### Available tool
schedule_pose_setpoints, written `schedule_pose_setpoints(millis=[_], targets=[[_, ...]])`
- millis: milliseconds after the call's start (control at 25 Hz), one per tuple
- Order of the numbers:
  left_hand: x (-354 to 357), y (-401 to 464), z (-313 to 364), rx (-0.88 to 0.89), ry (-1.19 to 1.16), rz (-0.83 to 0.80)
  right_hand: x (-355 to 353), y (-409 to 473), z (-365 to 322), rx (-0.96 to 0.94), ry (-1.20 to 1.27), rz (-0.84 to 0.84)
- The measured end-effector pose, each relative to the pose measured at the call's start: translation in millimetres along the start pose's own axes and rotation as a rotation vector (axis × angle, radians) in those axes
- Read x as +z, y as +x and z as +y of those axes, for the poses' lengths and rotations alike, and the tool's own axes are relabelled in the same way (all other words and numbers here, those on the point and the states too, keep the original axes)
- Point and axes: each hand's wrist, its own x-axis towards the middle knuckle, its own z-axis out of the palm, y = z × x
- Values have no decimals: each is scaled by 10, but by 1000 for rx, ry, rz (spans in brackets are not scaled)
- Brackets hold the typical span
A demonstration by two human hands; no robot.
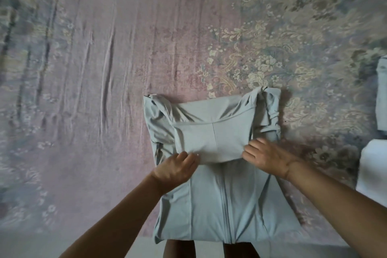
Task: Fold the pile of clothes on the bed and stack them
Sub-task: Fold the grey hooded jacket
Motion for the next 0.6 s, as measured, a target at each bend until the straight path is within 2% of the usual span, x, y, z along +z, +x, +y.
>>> schedule_pose_setpoints(millis=[120,240,360,440,520,600], targets=[[96,-171,299,30,-7,-86,24,-160,-262,-21,41,-17],[216,-270,498,26,-40,-210,76,-230,-433,-13,53,-102],[190,-213,461,-48,-124,-193,65,-234,-419,47,89,-184],[100,-122,247,-101,-141,-147,35,-194,-247,164,104,-209],[35,-42,-119,-137,13,-128,-57,-48,99,362,42,-292],[20,55,-551,-144,184,-124,-186,142,524,471,-58,-439]])
